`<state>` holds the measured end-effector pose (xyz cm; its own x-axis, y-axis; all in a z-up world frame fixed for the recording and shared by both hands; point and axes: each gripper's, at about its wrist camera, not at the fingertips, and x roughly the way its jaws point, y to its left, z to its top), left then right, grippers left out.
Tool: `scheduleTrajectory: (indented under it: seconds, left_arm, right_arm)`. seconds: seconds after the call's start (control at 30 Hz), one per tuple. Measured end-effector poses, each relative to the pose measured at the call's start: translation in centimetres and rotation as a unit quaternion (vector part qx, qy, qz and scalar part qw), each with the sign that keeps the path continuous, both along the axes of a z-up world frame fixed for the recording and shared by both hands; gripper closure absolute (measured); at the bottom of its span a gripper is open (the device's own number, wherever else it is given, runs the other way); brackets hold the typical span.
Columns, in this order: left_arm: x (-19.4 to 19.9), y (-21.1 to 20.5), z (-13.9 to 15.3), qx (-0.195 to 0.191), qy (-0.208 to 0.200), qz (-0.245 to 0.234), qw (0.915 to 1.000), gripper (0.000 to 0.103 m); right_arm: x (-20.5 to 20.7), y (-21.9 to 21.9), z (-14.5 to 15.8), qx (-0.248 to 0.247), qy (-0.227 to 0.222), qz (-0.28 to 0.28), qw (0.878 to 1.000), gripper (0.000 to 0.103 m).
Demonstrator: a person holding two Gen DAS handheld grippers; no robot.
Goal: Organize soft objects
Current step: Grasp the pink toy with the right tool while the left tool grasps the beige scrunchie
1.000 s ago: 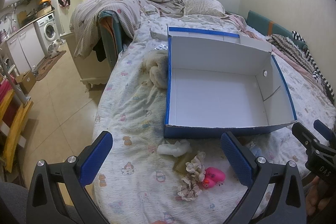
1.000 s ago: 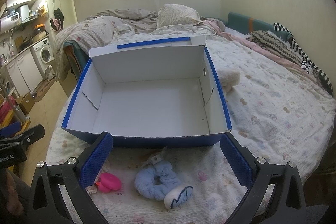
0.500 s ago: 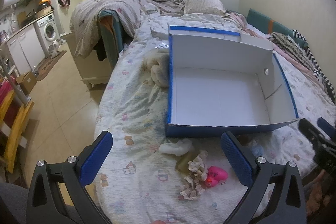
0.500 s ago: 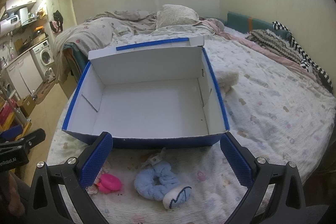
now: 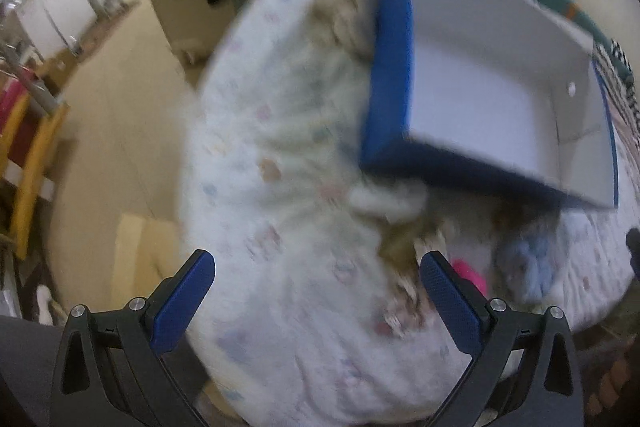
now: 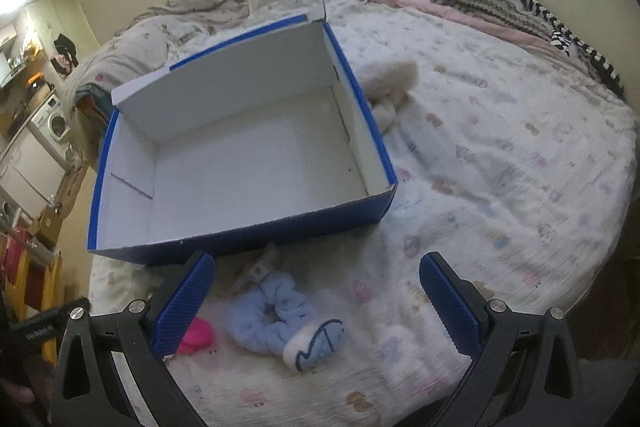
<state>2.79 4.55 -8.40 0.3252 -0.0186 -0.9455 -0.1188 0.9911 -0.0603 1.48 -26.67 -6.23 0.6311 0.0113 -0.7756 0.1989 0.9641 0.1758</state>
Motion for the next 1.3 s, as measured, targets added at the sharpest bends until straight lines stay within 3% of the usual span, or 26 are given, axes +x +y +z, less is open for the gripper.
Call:
scheduleTrajectory:
  seconds: [0.03, 0.07, 0.1, 0.27, 0.33, 0.37, 0.4, 0.5, 0.67, 0.9, 1.03, 1.1, 1.17, 1.2, 1.3]
  left_arm:
    - [0.0, -0.9, -0.9, -0.012, 0.022, -0.011, 0.9996, 0.014]
    - [0.0, -1.6, -1.8, -0.023, 0.044, -0.022, 0.9985, 0.027]
    - [-0.1, -2.4, -2.6, -0.032, 0.064, -0.034, 0.9969, 0.032]
    - [-0.1, -5.5, -5.3, -0.035, 0.118, -0.072, 0.9898, 0.036]
    - [0.1, -6.3, -6.0, -0.031, 0.129, -0.084, 0.9877, 0.053]
    - [0.2, -6.5, -6.3, -0.031, 0.135, -0.086, 0.9866, 0.070]
    - [0.2, -6.6, -6.5, -0.034, 0.139, -0.087, 0.9858, 0.080]
    - [0.0, -6.2, -5.4, -0.044, 0.128, -0.088, 0.9869, 0.093]
    - [-1.1, -4.9, -1.4, -0.068, 0.097, -0.102, 0.9877, 0.094]
    - [-3.0, -0.4, 4.2, -0.081, 0.013, -0.089, 0.9926, 0.095]
    - [-2.4, -0.1, 4.7, -0.057, -0.039, -0.070, 0.9952, 0.095]
    - [-2.4, -0.2, 5.3, -0.043, -0.059, -0.061, 0.9955, 0.095]
    - [-2.2, -0.2, 5.3, -0.041, -0.064, -0.053, 0.9957, 0.095]
    - [-2.2, -0.1, 5.3, -0.041, -0.063, -0.051, 0.9959, 0.095]
    - [-1.7, -0.3, 5.0, -0.043, -0.058, -0.048, 0.9963, 0.095]
  right_arm:
    - [0.1, 0.2, -0.1, -0.003, 0.003, 0.004, 1.000, 0.000]
    - [0.1, 0.4, -0.2, -0.006, 0.004, 0.009, 1.000, 0.000]
    - [0.1, 0.4, -0.2, -0.008, 0.005, 0.012, 1.000, 0.000]
    - [-0.1, -0.1, -0.6, -0.001, 0.014, 0.011, 1.000, 0.000]
    - [0.0, -0.4, -0.6, 0.004, 0.017, 0.007, 1.000, 0.000]
    - [0.0, -0.6, -0.7, 0.005, 0.017, 0.004, 1.000, 0.000]
    - [0.0, -0.8, -0.7, 0.006, 0.019, 0.001, 1.000, 0.000]
    - [0.0, -1.4, -0.9, 0.012, 0.025, -0.006, 1.000, 0.000]
    - [0.0, -1.9, -1.3, 0.018, 0.035, -0.011, 0.999, 0.000]
    - [0.4, -1.5, -1.7, 0.025, 0.044, -0.007, 0.999, 0.000]
    - [0.8, -0.2, -1.6, 0.082, 0.044, 0.041, 0.995, 0.000]
    - [1.2, 0.9, -2.1, 0.126, 0.054, 0.079, 0.987, 0.003]
    - [1.8, 2.4, -3.0, 0.177, 0.077, 0.118, 0.974, 0.024]
    - [2.2, 3.3, -3.7, 0.197, 0.096, 0.134, 0.967, 0.029]
    - [3.2, 6.0, -6.0, 0.232, 0.150, 0.155, 0.949, 0.029]
